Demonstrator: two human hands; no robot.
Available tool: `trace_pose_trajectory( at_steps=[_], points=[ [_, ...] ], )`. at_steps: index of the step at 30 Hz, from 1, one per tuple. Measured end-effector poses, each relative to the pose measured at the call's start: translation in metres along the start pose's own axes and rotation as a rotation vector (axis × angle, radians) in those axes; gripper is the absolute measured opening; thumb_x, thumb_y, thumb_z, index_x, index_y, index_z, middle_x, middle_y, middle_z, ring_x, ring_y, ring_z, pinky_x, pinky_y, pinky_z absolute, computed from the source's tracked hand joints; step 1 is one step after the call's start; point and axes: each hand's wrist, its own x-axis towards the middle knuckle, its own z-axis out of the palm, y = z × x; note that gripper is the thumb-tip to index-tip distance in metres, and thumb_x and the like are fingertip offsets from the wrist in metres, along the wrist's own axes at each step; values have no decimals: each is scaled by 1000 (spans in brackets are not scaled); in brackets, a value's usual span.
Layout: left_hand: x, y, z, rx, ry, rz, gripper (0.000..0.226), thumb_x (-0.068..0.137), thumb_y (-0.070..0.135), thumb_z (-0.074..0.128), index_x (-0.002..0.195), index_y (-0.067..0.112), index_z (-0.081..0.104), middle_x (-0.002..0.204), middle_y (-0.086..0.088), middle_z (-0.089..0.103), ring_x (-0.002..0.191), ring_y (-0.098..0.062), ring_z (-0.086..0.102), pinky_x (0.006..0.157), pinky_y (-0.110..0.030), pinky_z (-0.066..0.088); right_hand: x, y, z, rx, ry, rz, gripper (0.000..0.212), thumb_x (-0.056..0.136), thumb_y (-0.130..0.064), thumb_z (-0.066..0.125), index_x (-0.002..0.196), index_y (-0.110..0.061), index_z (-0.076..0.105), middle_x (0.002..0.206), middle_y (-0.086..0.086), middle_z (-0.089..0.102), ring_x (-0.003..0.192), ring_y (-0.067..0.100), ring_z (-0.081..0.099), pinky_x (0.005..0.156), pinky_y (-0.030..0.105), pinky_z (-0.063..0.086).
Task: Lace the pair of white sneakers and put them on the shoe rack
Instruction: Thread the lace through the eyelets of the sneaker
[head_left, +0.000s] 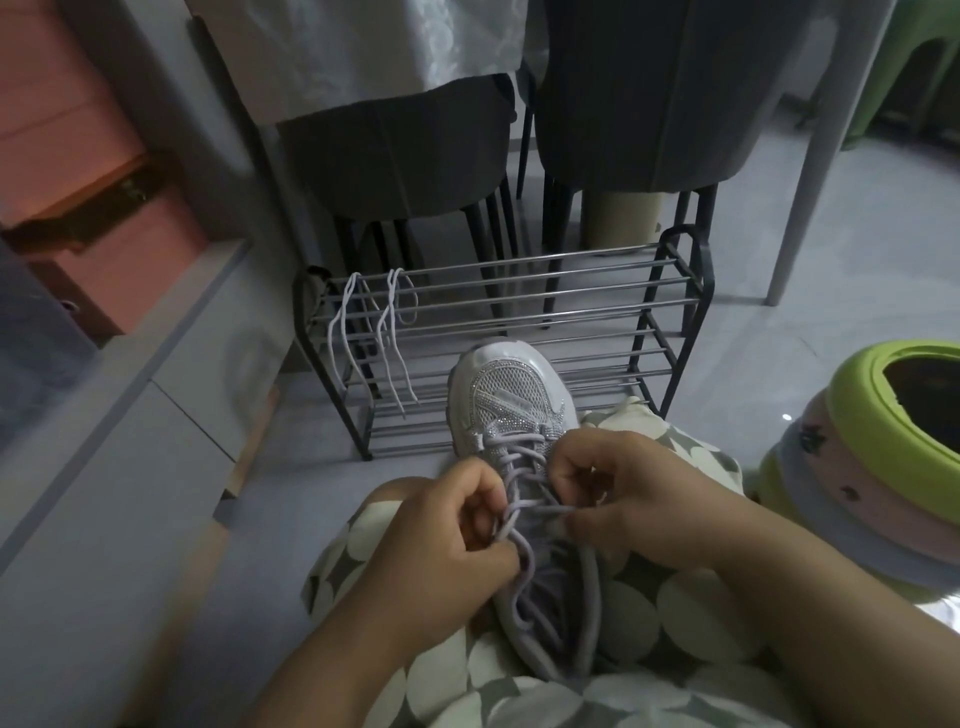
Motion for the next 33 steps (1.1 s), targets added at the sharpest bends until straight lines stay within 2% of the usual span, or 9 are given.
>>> trace_pose_trajectory(
  at_steps=[4,9,11,15,18,23,27,30,33],
  points=[
    [-1,2,2,-90,-31,0,19,74,15,72,77,23,55,62,12,44,59,-6,41,57,-19,38,1,4,2,245,-54,0,21,70,-17,76,67,-20,55,65,-1,52,60,14,46,56,28,38],
    [1,3,-1,-259,-42,-61,18,85,10,69,73,16,57,60,7,48,56,-8,42,52,-18,38,6,15,8,585,-95,56,41,54,-39,87,67,-15,58,69,15,48,65,26,40,59,33,30],
    [3,5,-3,-320,-65,-115,16,87,8,65,74,11,56,59,5,51,57,-9,44,53,-19,39,7,15,7,702,-91,60,34,55,-30,87,67,-15,59,68,14,49,62,24,43,57,28,36],
    [7,9,-10,-351,-68,-145,17,81,28,64,73,15,58,69,-6,58,69,-21,50,68,-36,42,9,11,0,633,-93,62,26,68,-29,79,71,-16,57,69,9,51,65,18,49,63,24,43],
    [8,8,-14,-311,-34,-122,19,90,26,62,77,11,59,71,-1,66,71,-15,57,75,-35,45,9,7,-7,652,-94,71,21,75,-20,73,77,-11,55,71,10,55,65,17,56,65,25,48],
    [7,8,-19,-547,21,-119,11,83,14,69,79,12,60,63,-2,57,60,-10,52,57,-17,45,8,10,-11,975,-178,29,27,70,-5,78,82,-5,53,69,13,54,62,20,57,62,26,52],
    [8,7,-32,-887,30,-121,20,74,6,70,84,5,53,50,0,44,44,-11,44,48,-24,49,9,14,-22,1232,-164,-28,37,63,-8,84,80,-5,51,61,8,49,52,17,48,55,31,52],
    [7,3,-42,-700,51,-82,14,73,12,69,79,7,58,50,4,41,38,-5,29,38,-17,31,5,15,-38,951,-77,-27,36,63,-21,86,79,-7,56,59,5,50,49,13,46,47,23,44],
    [7,-1,-50,-254,64,-16,10,73,27,70,73,18,67,59,-2,51,48,-6,42,46,-17,38,4,17,-49,302,7,-46,34,60,-53,80,74,-25,66,65,-1,55,57,16,49,54,29,46]
  ],
)
